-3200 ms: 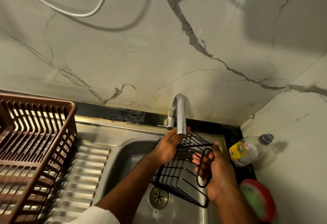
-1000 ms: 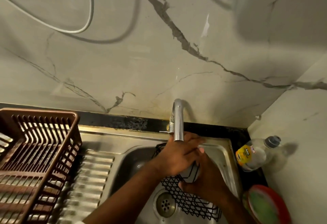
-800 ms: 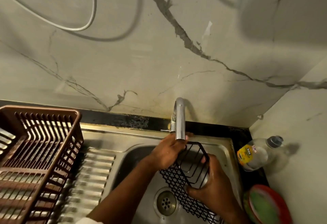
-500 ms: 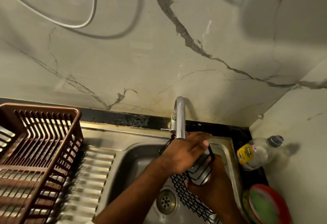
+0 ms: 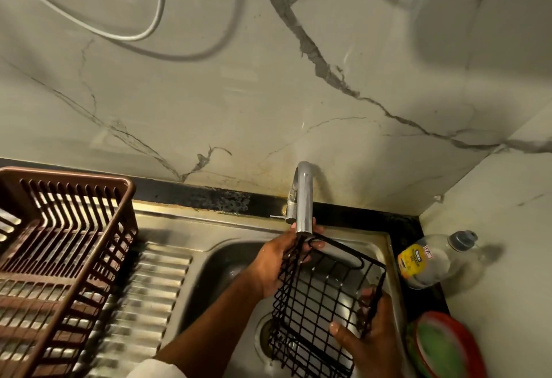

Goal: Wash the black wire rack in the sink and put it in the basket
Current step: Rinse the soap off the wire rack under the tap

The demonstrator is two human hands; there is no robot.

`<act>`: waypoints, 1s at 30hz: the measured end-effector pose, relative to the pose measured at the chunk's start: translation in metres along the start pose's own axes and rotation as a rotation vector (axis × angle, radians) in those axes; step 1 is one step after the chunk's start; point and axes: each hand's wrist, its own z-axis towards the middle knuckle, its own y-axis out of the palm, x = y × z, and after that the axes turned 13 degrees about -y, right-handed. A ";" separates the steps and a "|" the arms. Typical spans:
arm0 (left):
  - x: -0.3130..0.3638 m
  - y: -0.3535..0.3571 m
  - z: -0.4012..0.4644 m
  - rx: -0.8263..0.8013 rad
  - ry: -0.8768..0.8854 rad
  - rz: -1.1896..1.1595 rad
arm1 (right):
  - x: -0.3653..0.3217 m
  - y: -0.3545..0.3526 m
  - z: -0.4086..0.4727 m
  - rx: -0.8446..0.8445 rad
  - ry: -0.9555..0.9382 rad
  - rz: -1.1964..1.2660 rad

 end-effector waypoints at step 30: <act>0.000 -0.043 -0.008 -0.107 -0.002 0.452 | -0.012 -0.006 0.037 0.510 0.351 0.670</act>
